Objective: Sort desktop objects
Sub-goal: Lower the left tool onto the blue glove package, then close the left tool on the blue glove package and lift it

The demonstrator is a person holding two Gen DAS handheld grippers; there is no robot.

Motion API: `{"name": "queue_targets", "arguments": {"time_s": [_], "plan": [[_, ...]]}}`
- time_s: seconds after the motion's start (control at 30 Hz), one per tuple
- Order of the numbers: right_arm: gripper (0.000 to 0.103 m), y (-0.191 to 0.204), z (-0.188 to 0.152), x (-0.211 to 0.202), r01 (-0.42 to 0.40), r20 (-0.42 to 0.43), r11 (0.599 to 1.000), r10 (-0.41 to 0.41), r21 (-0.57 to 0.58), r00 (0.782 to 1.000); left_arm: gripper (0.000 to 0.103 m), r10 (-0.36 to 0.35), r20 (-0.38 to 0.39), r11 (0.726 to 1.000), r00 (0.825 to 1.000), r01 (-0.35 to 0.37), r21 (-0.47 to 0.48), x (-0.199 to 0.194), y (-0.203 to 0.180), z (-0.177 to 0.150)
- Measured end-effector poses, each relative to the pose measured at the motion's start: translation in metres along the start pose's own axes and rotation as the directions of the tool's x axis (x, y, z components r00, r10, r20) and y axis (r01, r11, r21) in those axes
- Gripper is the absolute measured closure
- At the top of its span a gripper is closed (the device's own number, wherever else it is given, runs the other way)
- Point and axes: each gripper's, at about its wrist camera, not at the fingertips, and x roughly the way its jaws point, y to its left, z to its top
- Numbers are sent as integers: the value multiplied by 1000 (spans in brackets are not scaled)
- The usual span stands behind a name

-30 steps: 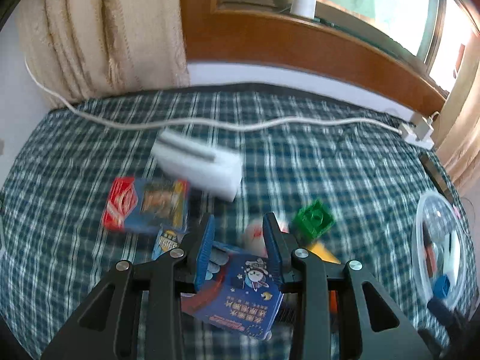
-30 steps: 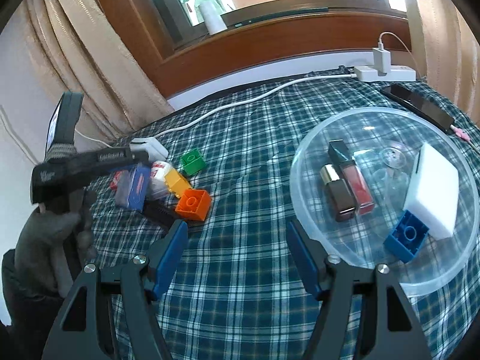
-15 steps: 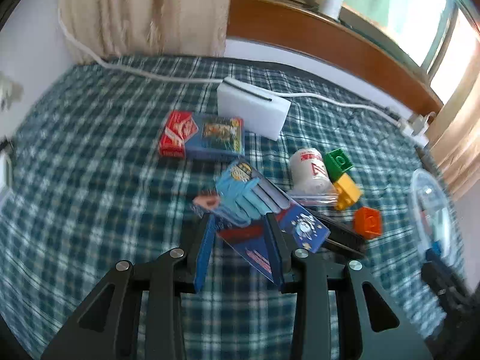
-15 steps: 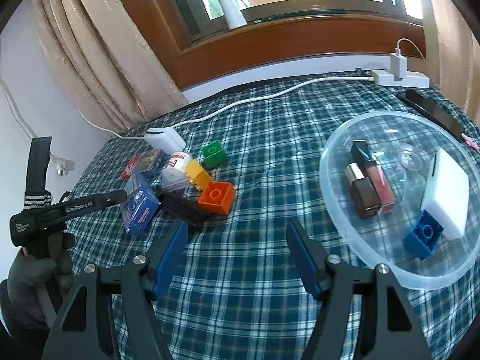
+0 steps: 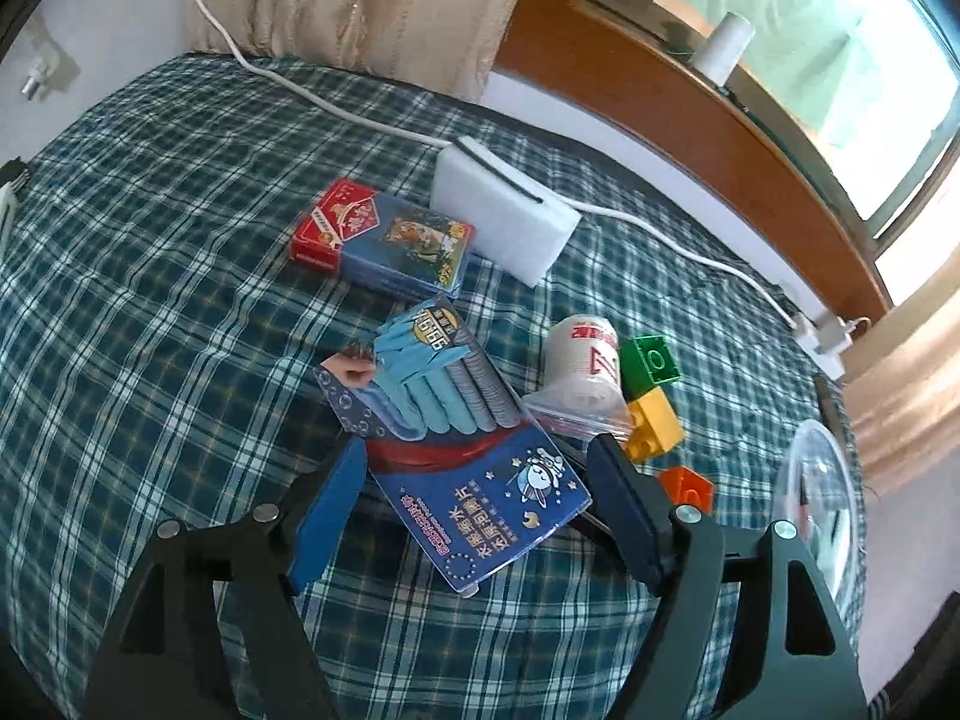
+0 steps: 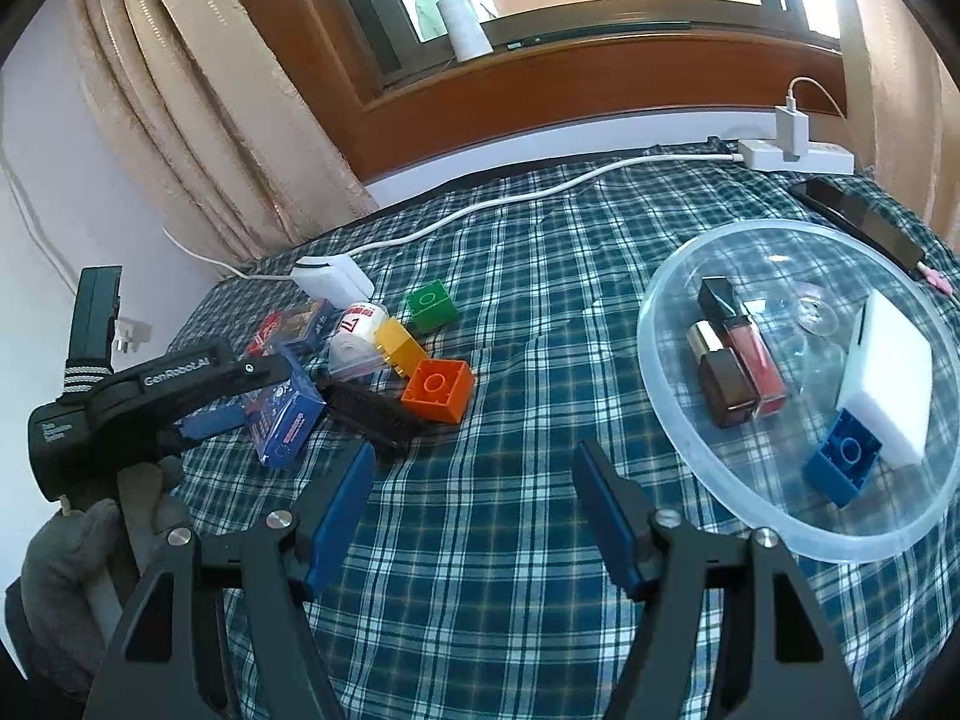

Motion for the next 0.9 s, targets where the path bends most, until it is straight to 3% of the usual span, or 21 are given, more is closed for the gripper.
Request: {"name": "queue_targets", "arguments": {"time_s": [0.13,0.27,0.63,0.9], "plan": [[31,-1,0,1,-1,-3,1000,1,0,1000,24,13,-11,999,1000,-13,-42,9,2,2],[31,-2,1,1,2,-2,1000,-2,-4,1000,24,-46,-47,994,998,41,-105,19,14,1],[31,8,6,20,-14,-42,1000,13,-19,999,29,-35,28,998,999,34,47,10,9,0],[31,19,13,41,15,-73,999,-19,-48,997,29,-51,103,974,993,27,223,-12,1,-9]]}}
